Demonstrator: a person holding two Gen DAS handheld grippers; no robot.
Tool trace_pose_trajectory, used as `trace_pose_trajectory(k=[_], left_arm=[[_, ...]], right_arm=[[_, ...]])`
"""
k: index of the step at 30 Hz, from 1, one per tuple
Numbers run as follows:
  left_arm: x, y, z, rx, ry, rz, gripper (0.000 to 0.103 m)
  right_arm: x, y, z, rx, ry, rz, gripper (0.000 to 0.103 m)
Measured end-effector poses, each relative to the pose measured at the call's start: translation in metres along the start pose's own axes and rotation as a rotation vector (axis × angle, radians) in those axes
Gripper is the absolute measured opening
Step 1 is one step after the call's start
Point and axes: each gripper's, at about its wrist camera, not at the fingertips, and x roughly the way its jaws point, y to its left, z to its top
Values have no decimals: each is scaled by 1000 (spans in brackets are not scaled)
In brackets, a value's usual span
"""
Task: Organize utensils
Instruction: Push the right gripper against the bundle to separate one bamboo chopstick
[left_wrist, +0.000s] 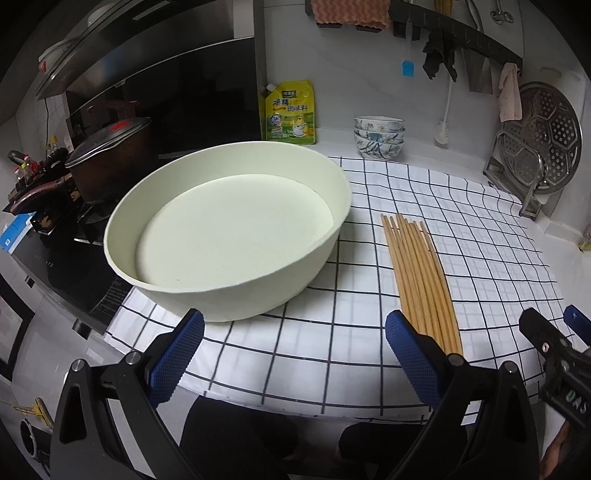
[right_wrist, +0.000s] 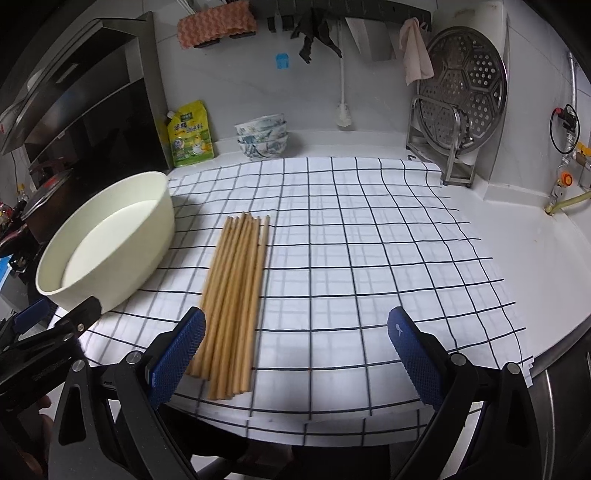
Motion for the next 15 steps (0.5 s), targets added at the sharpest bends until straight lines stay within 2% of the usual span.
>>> trace_pose_trajectory(k=[9, 15], left_arm=[[19, -11, 0, 1, 35, -11, 97], [31, -18, -1, 24, 52, -6, 97]], right_arm=[[58, -6, 7, -54, 167, 51, 94], [83, 1, 10, -110, 210, 31, 94]])
